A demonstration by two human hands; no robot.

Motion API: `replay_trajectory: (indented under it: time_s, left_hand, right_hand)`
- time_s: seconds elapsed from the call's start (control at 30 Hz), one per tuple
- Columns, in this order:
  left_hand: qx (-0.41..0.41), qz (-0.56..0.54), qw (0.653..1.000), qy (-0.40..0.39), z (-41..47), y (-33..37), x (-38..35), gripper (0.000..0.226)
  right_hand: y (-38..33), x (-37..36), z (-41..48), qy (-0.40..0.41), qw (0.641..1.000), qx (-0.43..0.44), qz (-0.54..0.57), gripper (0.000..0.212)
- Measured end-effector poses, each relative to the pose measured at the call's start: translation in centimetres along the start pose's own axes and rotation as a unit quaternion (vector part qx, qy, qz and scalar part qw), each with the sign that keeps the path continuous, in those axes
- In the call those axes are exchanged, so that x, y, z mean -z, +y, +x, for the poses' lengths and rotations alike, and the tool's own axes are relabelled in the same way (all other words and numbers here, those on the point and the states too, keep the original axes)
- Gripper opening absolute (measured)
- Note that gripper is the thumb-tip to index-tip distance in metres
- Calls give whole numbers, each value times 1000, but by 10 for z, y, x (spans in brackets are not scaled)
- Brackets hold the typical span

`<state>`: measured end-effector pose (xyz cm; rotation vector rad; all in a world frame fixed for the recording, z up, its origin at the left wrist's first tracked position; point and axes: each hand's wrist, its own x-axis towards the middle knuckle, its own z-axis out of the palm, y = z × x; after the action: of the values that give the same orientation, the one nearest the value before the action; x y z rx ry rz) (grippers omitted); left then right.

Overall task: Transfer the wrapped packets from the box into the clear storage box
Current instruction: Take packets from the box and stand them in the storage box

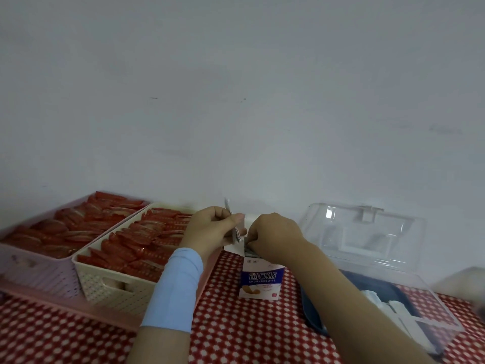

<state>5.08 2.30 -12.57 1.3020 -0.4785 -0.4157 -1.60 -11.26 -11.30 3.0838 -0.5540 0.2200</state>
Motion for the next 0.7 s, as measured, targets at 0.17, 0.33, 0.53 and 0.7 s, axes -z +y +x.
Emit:
replay_trajectory:
  time_s: [0.17, 0.33, 0.53, 0.7]
  left_hand:
    - [-9, 12, 1000, 11, 1, 0, 1, 18]
    - [-16, 30, 999, 16, 2, -1, 0, 18]
    - [-48, 49, 997, 40, 7, -3, 1, 20]
    - [-53, 45, 997, 40, 6, -2, 0, 20]
  right_hand:
    - [1, 0, -7, 41, 998, 47, -33, 21]
    - [3, 1, -9, 4, 997, 67, -33, 21]
    - [23, 10, -12, 93, 992, 28, 75, 16]
    - [35, 13, -19, 109, 963, 24, 247, 13]
